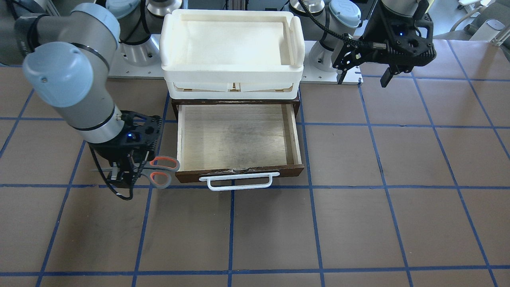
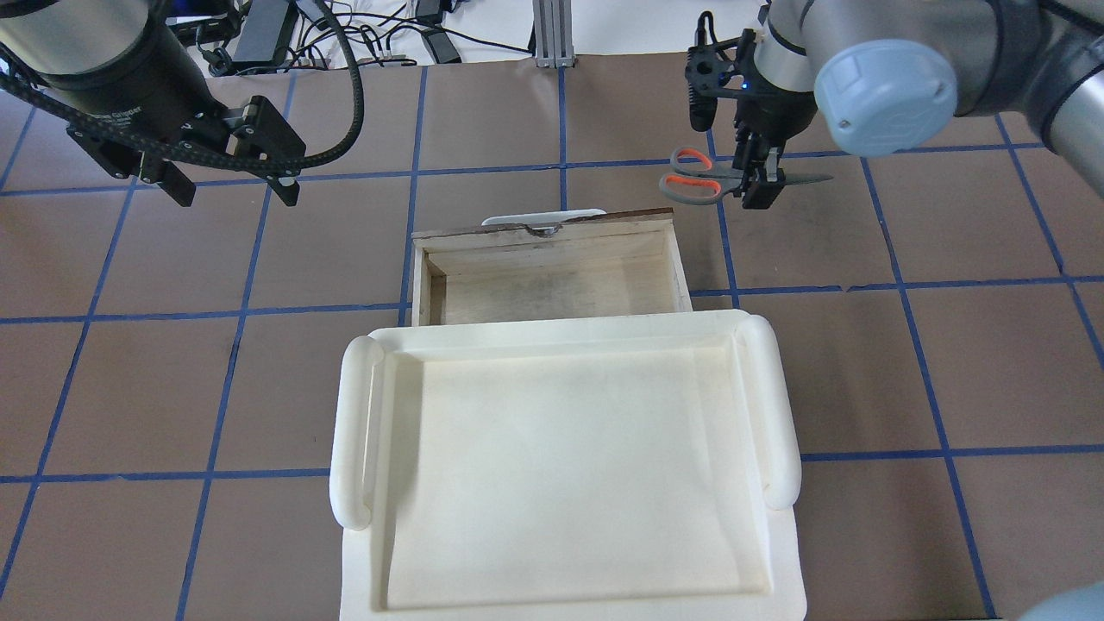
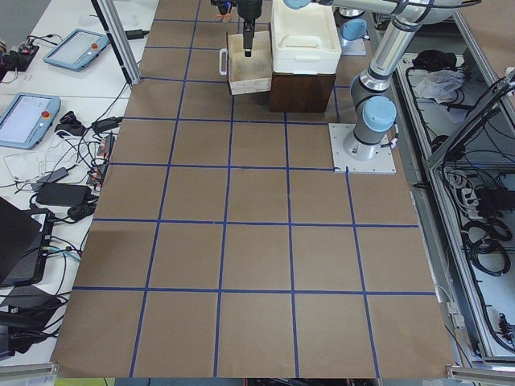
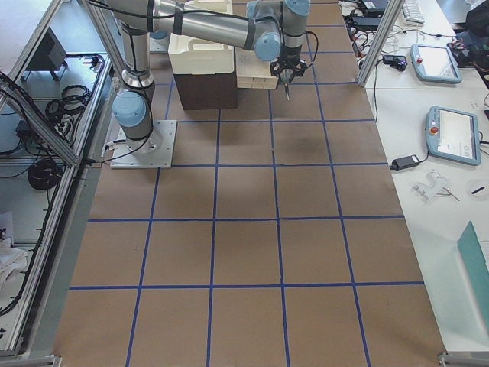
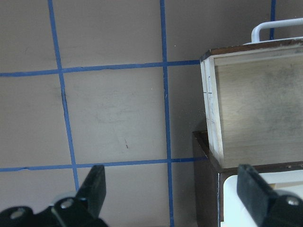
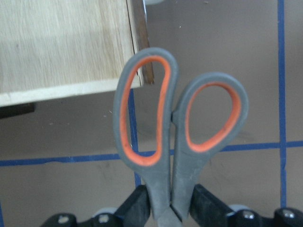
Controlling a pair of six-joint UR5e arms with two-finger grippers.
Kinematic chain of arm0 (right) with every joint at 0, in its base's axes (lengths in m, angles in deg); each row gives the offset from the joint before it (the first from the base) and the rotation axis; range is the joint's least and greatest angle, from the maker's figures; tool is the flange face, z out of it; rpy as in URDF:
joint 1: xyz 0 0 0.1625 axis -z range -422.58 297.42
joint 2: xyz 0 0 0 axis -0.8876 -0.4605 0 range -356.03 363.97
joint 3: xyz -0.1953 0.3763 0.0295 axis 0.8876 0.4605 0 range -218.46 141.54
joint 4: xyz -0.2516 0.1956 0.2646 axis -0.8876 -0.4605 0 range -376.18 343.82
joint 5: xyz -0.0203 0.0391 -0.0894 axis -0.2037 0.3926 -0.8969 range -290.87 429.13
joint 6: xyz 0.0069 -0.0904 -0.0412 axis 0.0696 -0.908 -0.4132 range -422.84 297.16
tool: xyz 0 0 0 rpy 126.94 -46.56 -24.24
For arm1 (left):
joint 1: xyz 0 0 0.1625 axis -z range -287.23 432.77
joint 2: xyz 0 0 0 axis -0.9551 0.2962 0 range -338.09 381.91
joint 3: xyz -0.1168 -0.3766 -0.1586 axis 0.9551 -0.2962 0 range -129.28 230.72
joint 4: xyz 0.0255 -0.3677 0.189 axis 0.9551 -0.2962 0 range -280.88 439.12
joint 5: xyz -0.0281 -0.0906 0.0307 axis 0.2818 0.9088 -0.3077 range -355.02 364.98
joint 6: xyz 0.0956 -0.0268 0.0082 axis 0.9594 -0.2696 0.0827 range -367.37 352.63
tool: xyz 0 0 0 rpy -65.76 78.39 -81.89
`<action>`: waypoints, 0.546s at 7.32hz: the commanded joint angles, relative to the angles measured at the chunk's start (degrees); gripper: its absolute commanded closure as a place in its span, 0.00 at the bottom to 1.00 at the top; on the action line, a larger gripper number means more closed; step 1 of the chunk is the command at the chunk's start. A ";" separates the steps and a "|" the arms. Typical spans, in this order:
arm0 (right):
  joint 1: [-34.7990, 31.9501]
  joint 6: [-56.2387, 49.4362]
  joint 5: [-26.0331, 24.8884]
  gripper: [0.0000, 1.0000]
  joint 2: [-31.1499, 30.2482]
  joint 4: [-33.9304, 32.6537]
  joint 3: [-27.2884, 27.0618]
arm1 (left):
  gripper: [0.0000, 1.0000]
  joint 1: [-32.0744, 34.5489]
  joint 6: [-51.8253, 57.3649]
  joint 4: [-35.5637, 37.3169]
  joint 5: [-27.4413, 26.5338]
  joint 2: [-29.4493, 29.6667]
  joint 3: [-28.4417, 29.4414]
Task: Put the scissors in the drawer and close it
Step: 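Carry the scissors with the right gripper over the open drawer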
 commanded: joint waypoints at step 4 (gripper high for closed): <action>-13.89 12.92 -0.55 1.00 0.21 1.55 -0.07 | 0.00 -1.20 0.12 -0.91 0.02 -0.68 -0.17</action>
